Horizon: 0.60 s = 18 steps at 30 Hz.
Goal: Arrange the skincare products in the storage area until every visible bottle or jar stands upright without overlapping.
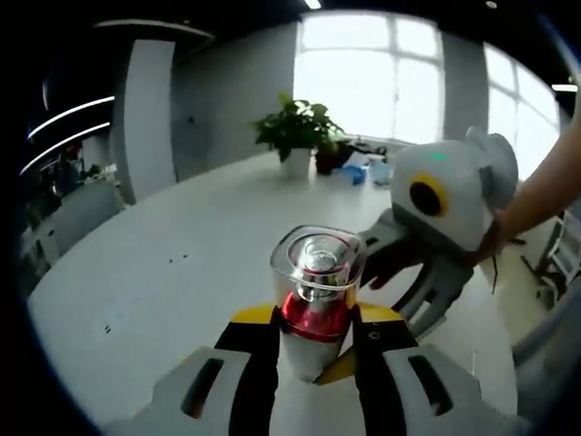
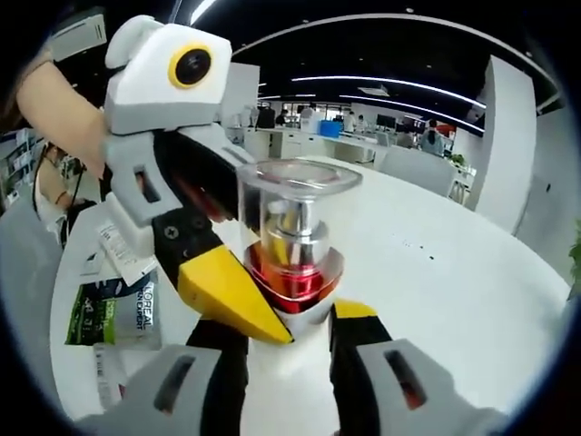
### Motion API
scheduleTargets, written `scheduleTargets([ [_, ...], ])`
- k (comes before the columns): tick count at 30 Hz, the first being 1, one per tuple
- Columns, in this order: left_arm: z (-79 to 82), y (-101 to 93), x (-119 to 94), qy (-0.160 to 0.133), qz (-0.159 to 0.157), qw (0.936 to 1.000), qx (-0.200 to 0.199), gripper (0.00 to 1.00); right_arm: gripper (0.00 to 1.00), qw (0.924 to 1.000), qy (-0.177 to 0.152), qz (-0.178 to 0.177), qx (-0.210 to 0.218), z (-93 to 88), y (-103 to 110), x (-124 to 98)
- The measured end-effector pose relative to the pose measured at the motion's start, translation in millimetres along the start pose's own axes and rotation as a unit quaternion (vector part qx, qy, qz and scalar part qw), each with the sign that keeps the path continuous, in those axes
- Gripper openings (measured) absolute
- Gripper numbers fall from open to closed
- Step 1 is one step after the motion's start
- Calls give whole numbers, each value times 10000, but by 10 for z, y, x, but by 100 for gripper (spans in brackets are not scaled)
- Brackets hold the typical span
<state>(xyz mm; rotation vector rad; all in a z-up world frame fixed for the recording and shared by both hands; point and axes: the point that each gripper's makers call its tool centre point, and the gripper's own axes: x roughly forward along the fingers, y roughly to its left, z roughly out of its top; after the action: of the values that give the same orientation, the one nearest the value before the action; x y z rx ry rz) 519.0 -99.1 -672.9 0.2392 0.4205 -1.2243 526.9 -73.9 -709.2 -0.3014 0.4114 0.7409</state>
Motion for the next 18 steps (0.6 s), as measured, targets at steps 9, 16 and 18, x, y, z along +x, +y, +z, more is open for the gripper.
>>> scheduleTargets([
  [9, -14, -6, -68, 44, 42, 9999, -100, 39, 45, 10000, 28, 26, 36, 13, 98, -72],
  [16, -8, -54, -151, 43, 48, 9997, -215, 42, 53, 9999, 122, -56, 38, -8, 124, -129],
  [18, -19, -74, -158, 73, 46, 9997, -217, 43, 55, 9998, 137, -80, 75, -14, 121, -141],
])
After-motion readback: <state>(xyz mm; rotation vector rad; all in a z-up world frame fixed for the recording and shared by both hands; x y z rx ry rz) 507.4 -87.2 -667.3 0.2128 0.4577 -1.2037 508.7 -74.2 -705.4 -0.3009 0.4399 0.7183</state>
